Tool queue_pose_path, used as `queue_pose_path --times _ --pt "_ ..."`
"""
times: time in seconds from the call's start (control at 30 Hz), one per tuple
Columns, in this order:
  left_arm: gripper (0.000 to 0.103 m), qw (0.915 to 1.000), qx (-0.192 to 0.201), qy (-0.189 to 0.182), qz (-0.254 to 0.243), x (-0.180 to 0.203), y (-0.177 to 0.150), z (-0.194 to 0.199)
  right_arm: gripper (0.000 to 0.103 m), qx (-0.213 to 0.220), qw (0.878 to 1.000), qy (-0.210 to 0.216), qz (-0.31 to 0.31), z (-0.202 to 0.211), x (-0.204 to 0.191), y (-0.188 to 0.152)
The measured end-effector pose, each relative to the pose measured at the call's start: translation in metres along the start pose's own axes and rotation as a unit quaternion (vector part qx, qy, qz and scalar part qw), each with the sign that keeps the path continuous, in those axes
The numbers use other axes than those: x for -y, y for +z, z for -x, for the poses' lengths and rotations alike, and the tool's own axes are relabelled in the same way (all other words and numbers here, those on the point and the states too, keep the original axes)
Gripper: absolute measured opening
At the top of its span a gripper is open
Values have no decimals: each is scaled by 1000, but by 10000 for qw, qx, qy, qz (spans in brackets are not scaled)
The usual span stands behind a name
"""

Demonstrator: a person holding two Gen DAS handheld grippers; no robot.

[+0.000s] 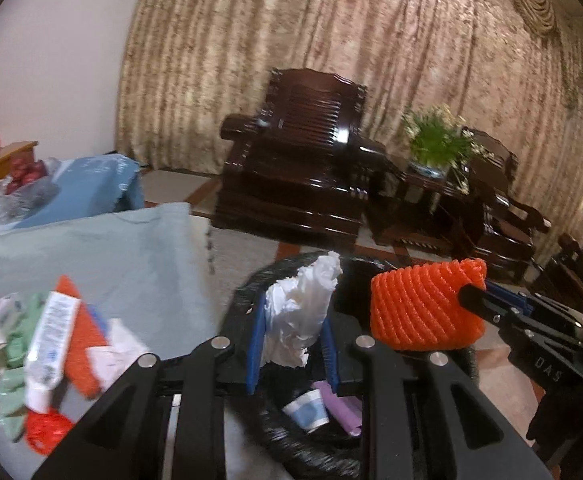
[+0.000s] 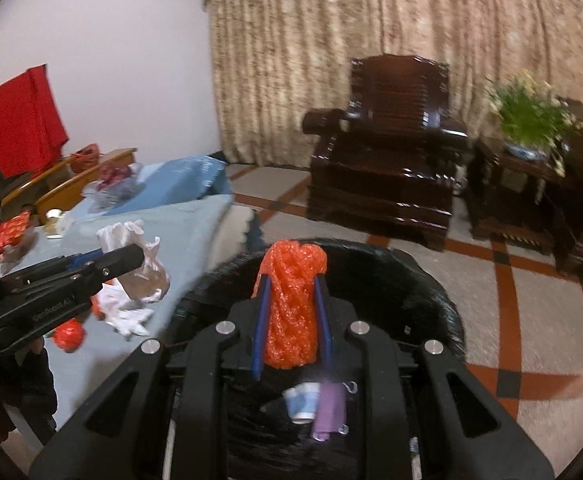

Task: Collect trash
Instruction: 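Carry the foam net and tissue over the bin and release both, then return both tools to the table and grasp white tissues with the right gripper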

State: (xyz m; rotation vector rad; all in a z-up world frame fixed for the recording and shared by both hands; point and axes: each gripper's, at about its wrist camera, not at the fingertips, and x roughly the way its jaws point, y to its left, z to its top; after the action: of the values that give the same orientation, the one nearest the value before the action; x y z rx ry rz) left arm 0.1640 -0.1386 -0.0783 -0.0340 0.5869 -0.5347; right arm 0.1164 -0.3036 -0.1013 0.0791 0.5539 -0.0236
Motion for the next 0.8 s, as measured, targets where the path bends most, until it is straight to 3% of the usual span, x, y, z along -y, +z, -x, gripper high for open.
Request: queue_pose_path --times 0.17,0.27,0.33,0.4,0.5,0.63,0.8 --pt "26 9996 -146 -209 -108 21 0 -29 21 -137 9995 -228 -170 -7 25 -12" --pt "42 9994 -219 -238 -131 28 0 -41 27 -254 9986 -419 -219 -13 33 -17" --pt "58 9993 -244 -261 -103 28 1 -43 46 -271 9979 -520 -260 -14 37 -20" --pt "65 9994 -216 -260 -104 26 1 -40 58 -237 9974 -615 -294 -13 40 -22" --pt "79 9998 -139 -98 -138 18 1 -33 88 -136 9970 -668 -360 -10 38 -22" --pt "89 9998 -59 178 -31 -6 0 -15 95 -89 9979 -465 -435 -10 27 -20" --pt "90 9976 84 679 71 -43 -7 17 95 -92 9997 -79 -232 -16 -9 -12"
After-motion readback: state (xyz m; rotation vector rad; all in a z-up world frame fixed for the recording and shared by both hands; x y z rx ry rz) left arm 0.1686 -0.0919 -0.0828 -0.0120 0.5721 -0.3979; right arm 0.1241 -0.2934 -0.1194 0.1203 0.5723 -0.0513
